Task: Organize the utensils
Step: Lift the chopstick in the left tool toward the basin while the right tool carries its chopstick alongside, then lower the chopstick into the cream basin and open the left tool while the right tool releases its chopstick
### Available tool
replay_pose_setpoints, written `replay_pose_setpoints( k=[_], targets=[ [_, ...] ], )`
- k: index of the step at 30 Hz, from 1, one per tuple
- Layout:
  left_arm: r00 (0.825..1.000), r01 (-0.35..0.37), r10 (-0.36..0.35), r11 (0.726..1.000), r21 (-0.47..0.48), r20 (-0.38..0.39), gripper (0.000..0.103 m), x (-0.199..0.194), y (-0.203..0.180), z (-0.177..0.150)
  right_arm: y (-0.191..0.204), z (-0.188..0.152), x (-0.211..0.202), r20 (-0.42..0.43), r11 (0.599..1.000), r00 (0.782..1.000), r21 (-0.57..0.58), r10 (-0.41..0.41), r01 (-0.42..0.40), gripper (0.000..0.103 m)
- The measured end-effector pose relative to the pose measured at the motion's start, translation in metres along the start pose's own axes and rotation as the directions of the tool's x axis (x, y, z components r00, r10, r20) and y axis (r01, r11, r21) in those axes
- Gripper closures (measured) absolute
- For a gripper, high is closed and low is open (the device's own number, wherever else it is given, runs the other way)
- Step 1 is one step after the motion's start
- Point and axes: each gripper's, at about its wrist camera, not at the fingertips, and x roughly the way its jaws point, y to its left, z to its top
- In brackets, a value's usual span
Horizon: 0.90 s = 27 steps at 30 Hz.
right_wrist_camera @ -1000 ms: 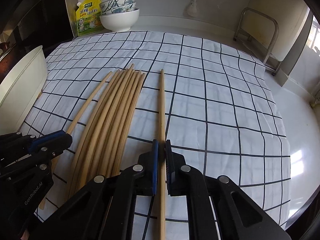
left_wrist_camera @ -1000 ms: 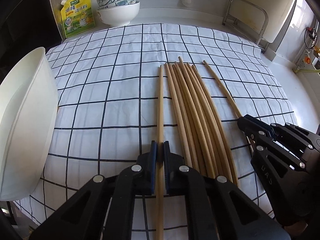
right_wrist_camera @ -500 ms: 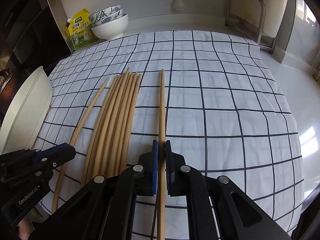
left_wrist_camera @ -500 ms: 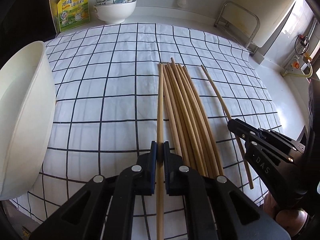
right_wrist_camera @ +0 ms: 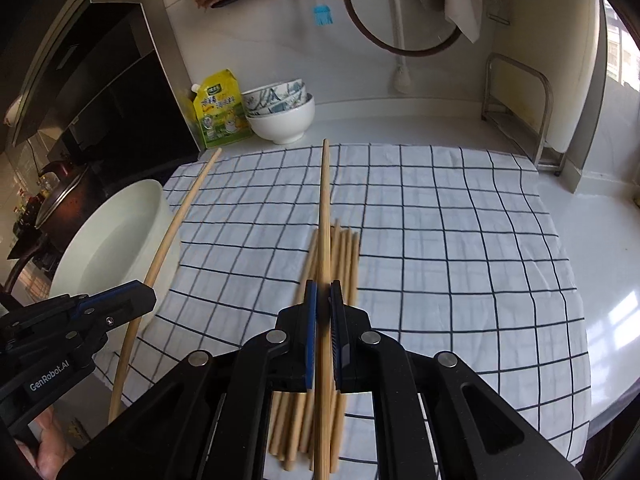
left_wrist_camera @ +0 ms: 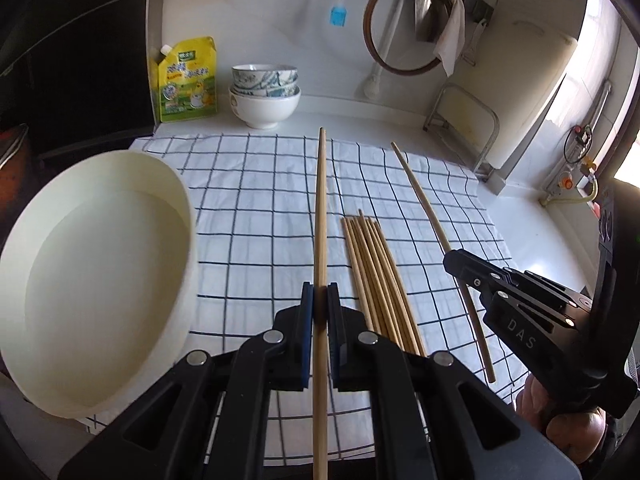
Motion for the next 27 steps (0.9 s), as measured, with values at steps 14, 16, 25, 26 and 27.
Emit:
replay_pose_setpoints(
  k=[14, 16, 25, 26, 27],
  targets=[
    [0.972, -0.207, 0.224, 0.96, -0.191, 0.072, 0.095, -0.037, 0.153, 0.01, 0.166, 0.049, 0.069, -0.087, 0.954, 0.965, -0.157, 0.246, -0.257, 0.096],
    [0.968, -0.226, 0.244, 0.951, -0.21, 0.064, 0.096, -0.035, 0.17, 0.007, 0.186, 0.049, 0.083, -0.118, 0.945, 0.958, -0.167, 0.262, -0.28, 0.096],
    [0.97, -0.24, 0.244, 0.94, -0.243, -0.013, 0.095, -0.01, 0.235, -0.001, 0.232, 0.044, 0.136, -0.251, 0.939, 0.935, -0.171, 0.25, -0.297, 0.096],
    [0.971, -0.238, 0.239, 0.941, -0.243, -0.023, 0.095, -0.007, 0.239, -0.002, 0.233, 0.042, 0.141, -0.266, 0.941, 0.933, -0.17, 0.243, -0.293, 0.096],
    [0.971, -0.239, 0.238, 0.94, -0.243, -0.033, 0.095, -0.004, 0.242, -0.005, 0.234, 0.041, 0.145, -0.277, 0.943, 0.932, -0.169, 0.233, -0.286, 0.096]
  ],
)
